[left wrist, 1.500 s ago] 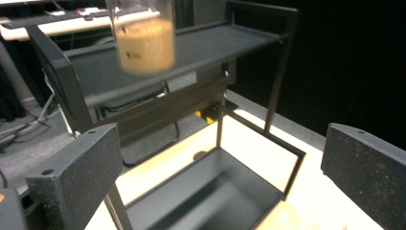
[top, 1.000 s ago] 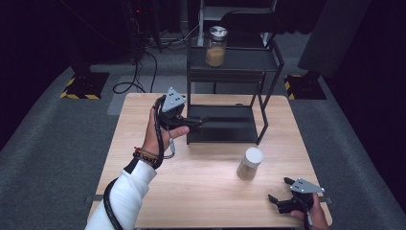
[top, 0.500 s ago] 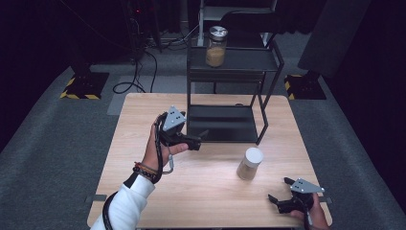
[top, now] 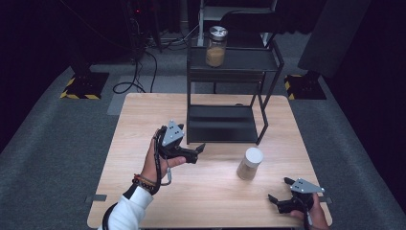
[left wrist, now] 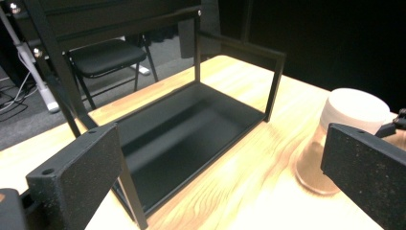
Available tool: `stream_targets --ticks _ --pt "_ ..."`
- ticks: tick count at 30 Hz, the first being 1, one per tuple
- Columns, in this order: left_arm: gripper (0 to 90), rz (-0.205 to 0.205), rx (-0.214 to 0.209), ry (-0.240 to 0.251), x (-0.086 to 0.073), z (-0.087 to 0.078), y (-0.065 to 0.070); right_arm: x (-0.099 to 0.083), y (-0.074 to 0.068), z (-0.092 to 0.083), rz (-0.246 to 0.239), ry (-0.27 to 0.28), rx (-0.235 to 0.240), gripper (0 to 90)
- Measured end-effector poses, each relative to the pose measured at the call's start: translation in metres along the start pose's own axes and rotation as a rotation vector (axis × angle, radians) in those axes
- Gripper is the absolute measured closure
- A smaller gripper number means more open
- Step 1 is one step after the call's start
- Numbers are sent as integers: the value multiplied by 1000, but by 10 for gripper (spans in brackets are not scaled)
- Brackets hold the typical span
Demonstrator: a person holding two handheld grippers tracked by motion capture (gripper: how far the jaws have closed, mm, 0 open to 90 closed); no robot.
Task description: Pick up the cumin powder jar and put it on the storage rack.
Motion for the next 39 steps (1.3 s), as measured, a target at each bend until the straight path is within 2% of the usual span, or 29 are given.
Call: stream_targets --ticks 7,12,14,21,24,33,39 --pt "4 -14 13 -13 -19 -4 1 0 0 0 -2 1 0 0" --pt "4 8 26 -32 -28 -5 4 0 0 0 -2 1 -1 0" --pt "4 6 14 -36 -31 -6 4 0 -1 0 -1 1 -1 0" --pt "4 -4 15 -41 -44 -9 5 0 0 0 0 0 0 0" --pt "4 4 18 -54 -49 -10 5 0 0 0 2 -1 -1 0" --pt "4 -6 3 -75 -70 -10 9 0 0 0 2 -1 -1 0" --pt "4 -3 -4 -107 -83 -7 14 0 0 0 2 -1 -1 0"
Point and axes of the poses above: each handheld gripper's, and its own axes: z roughly forward along the jaws, x roughly out of its top, y roughly to its right, the point moved 6 cm from there along z, roughly forward along the jaws, and after that the axes turned 3 degrees about x, right-handed, at the moved point
